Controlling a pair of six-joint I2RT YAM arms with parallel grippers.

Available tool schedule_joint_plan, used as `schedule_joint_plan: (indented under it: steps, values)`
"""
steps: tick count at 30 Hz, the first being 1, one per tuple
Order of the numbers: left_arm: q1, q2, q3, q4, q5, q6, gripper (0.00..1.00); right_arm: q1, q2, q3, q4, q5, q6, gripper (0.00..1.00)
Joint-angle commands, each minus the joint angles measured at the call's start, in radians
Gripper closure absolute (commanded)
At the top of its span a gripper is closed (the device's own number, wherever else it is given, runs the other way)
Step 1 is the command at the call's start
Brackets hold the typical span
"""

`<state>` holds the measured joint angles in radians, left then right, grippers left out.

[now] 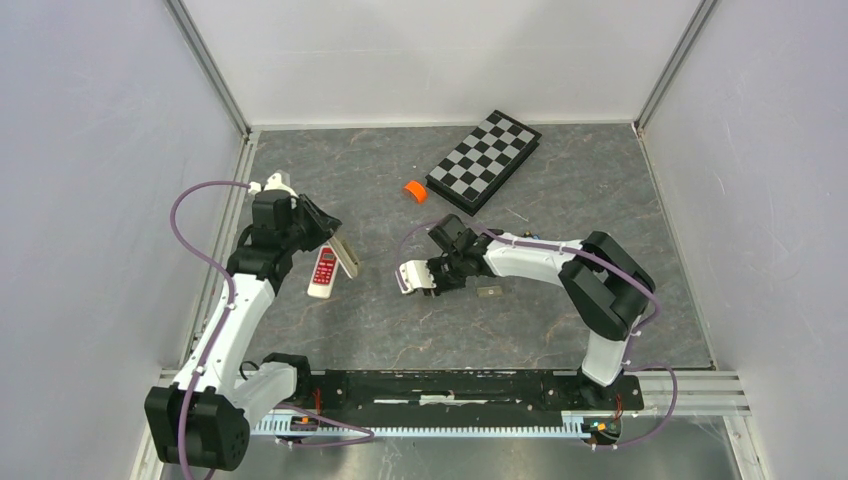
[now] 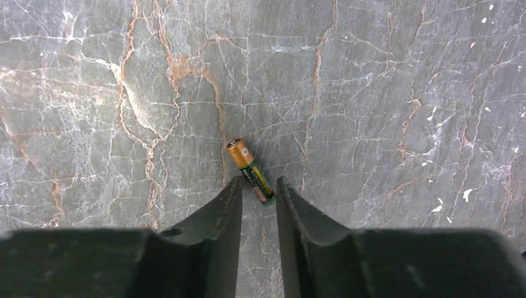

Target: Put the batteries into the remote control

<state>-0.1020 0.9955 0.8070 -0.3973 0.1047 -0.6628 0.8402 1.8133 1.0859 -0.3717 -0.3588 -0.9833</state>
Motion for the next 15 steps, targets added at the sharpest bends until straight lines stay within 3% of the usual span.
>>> schedule_joint_plan:
  steps: [1,7,11,15]
  values:
    - [0.007,-0.005,0.045,0.008,0.01,0.054,0.98,-0.004,0.038,-0.006,-0.03,-0.017,-0.022,0.72]
    - [0.01,0.002,0.044,0.008,0.013,0.052,0.98,-0.004,0.051,-0.019,-0.014,-0.019,0.023,0.77]
    - [0.012,0.002,0.043,0.008,0.008,0.054,0.98,-0.003,0.03,-0.046,0.027,-0.05,0.051,0.6]
    - [0.014,0.0,0.043,0.008,0.003,0.056,0.98,0.008,0.051,-0.04,0.045,-0.08,0.072,0.53]
